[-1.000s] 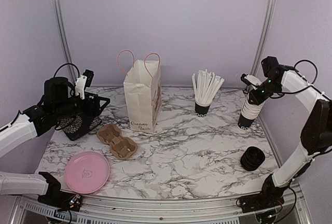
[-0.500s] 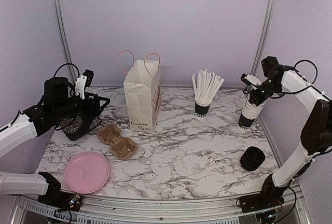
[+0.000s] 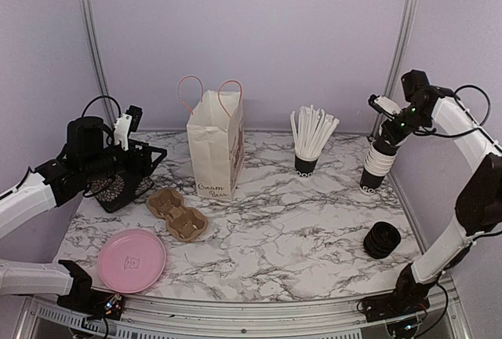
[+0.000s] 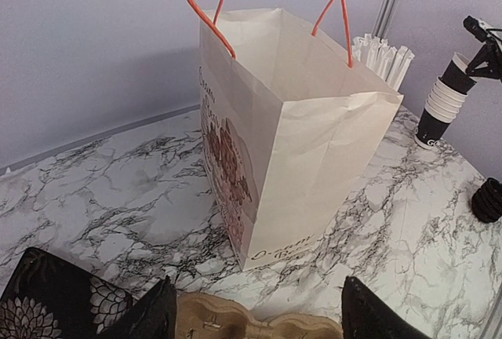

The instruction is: Pack the takeout coffee

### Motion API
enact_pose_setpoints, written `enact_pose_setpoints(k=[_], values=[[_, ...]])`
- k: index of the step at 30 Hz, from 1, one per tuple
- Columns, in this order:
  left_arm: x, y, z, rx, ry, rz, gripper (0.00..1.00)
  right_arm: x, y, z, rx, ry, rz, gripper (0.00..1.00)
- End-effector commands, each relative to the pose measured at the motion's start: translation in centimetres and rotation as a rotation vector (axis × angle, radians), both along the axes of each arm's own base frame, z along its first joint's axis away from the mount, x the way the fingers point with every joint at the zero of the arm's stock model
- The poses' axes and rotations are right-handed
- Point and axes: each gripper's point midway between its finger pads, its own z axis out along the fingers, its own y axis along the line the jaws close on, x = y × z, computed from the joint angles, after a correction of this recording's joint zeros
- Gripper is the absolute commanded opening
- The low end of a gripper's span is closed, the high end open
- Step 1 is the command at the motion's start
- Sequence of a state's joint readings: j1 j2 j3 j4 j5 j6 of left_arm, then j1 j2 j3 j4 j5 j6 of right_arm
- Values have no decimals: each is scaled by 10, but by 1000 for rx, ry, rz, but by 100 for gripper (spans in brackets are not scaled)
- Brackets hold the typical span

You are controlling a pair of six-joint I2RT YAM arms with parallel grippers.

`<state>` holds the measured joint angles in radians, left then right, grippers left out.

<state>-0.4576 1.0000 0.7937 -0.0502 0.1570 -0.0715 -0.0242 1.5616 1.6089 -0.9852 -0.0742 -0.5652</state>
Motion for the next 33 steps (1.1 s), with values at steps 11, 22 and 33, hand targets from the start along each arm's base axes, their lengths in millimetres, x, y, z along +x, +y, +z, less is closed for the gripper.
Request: enact_pose_setpoints(k=[11, 22, 33], values=[[2, -5, -3, -1, 8, -18, 73, -30, 4, 89, 34, -215, -31, 0], [1, -3, -2, 5, 1, -8, 73, -69, 124, 80, 85, -225, 426, 0], [5, 6, -6, 49, -13, 34, 73, -179, 276, -42, -31, 81, 1088, 0]])
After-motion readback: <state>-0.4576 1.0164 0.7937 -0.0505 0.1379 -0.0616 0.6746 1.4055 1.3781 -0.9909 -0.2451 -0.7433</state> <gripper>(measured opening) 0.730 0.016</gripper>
